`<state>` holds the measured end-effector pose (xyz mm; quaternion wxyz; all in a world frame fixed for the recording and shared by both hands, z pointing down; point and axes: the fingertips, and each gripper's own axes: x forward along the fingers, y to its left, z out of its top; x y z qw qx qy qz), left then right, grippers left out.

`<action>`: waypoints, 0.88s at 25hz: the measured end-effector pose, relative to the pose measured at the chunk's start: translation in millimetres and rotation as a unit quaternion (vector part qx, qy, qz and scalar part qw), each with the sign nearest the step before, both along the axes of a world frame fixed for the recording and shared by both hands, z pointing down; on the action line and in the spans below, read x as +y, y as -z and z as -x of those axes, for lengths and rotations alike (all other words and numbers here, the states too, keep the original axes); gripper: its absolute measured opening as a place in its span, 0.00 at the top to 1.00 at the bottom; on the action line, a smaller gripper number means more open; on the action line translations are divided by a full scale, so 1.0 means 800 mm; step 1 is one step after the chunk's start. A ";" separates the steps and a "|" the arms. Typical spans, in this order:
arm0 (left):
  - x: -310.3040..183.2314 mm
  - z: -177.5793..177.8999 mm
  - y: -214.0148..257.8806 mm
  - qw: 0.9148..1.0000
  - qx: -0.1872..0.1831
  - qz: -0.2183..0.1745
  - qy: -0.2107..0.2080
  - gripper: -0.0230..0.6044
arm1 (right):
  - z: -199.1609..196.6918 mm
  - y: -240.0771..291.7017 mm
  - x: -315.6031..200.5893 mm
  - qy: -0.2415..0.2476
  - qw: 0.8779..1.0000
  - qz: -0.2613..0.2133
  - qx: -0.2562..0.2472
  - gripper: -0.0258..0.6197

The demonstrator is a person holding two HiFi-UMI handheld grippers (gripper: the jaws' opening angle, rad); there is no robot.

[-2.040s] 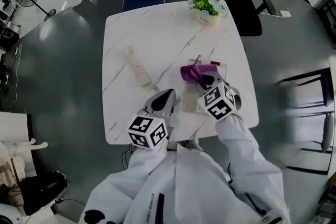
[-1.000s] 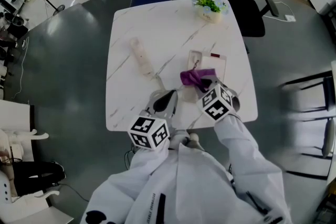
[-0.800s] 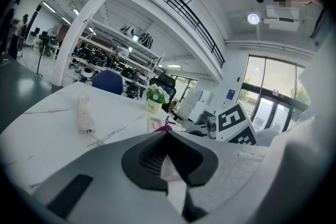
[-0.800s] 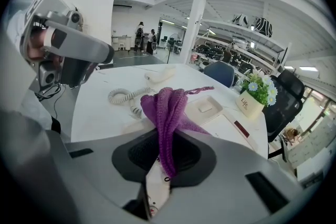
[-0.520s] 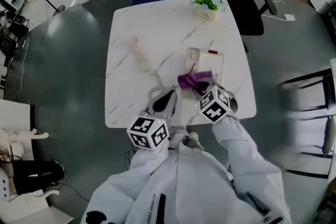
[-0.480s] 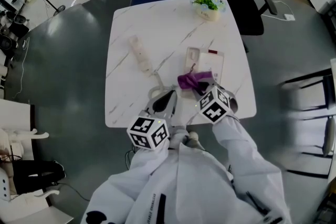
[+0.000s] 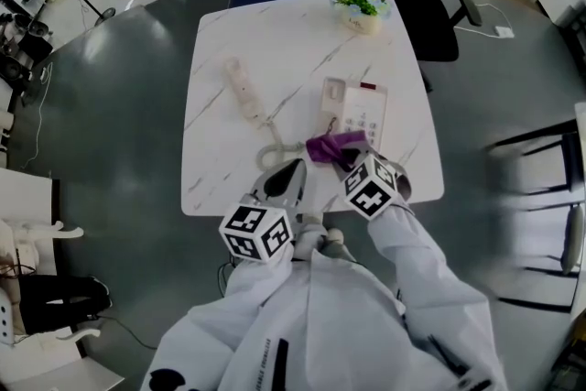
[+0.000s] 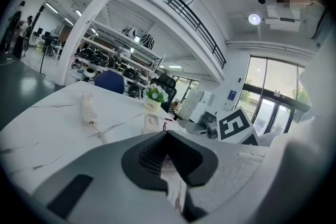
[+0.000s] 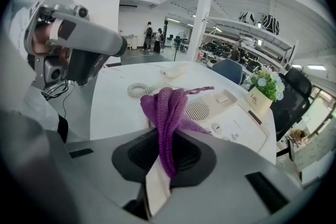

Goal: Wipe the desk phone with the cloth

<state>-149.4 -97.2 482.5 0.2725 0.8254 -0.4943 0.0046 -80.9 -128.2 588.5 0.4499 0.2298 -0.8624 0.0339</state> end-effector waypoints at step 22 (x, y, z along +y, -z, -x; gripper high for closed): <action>0.032 -0.013 0.007 1.000 -0.005 -0.008 0.012 0.97 | -0.008 -0.012 0.056 0.022 0.999 0.032 -0.006 0.90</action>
